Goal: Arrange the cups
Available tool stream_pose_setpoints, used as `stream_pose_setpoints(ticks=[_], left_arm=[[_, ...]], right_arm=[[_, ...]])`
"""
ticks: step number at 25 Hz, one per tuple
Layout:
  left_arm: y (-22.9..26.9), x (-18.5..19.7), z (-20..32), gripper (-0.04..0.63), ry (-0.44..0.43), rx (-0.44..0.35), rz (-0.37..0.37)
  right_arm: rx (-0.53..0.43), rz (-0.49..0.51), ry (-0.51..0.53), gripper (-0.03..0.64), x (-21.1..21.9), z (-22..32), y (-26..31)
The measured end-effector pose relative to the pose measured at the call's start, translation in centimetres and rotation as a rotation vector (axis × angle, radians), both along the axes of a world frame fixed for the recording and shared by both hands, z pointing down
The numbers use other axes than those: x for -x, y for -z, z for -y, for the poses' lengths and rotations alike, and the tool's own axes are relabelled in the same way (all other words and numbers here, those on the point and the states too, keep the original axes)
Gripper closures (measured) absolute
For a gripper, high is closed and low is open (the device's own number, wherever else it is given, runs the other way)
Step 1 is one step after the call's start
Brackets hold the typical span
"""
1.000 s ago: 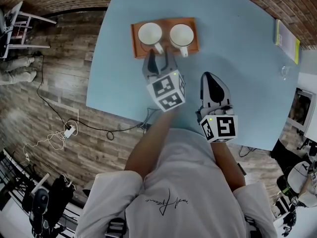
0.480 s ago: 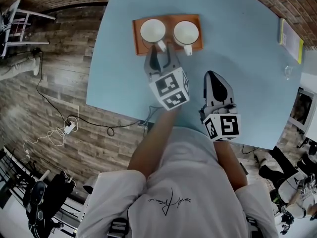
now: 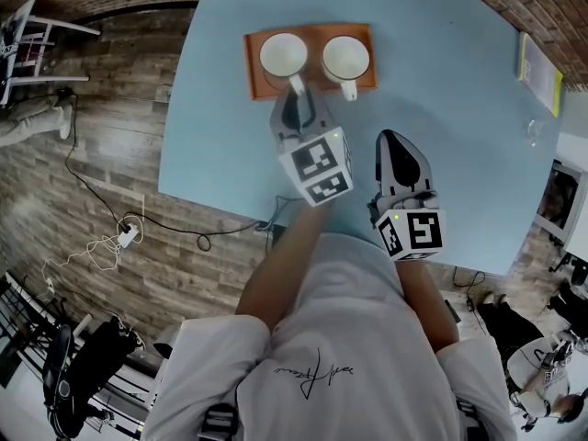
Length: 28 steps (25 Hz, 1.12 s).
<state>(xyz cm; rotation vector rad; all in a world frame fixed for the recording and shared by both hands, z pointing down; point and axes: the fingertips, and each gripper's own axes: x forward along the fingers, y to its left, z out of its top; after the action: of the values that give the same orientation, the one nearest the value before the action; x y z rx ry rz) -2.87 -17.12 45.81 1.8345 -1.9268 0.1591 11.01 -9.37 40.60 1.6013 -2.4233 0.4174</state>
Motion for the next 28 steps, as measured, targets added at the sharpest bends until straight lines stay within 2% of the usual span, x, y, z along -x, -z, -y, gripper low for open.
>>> stream_pose_setpoints(ticks=[6,14,28], left_arm=[[0.1,0.0,0.0,0.528,-0.034,-0.003,0.050],[0.4,0.2,-0.6,0.529,-0.131,-0.040,0.151],[0.9,0.5,-1.5,0.531,-0.251,-0.095,0.067]], right_arm=[[0.007,-0.003,0.008,0.595,0.2,-0.1,-0.4],[-0.003,-0.005,0.017,0.595,0.6,-0.1,-0.3],[-0.007,-0.003,0.030,0.595,1.1,-0.2,-0.2]])
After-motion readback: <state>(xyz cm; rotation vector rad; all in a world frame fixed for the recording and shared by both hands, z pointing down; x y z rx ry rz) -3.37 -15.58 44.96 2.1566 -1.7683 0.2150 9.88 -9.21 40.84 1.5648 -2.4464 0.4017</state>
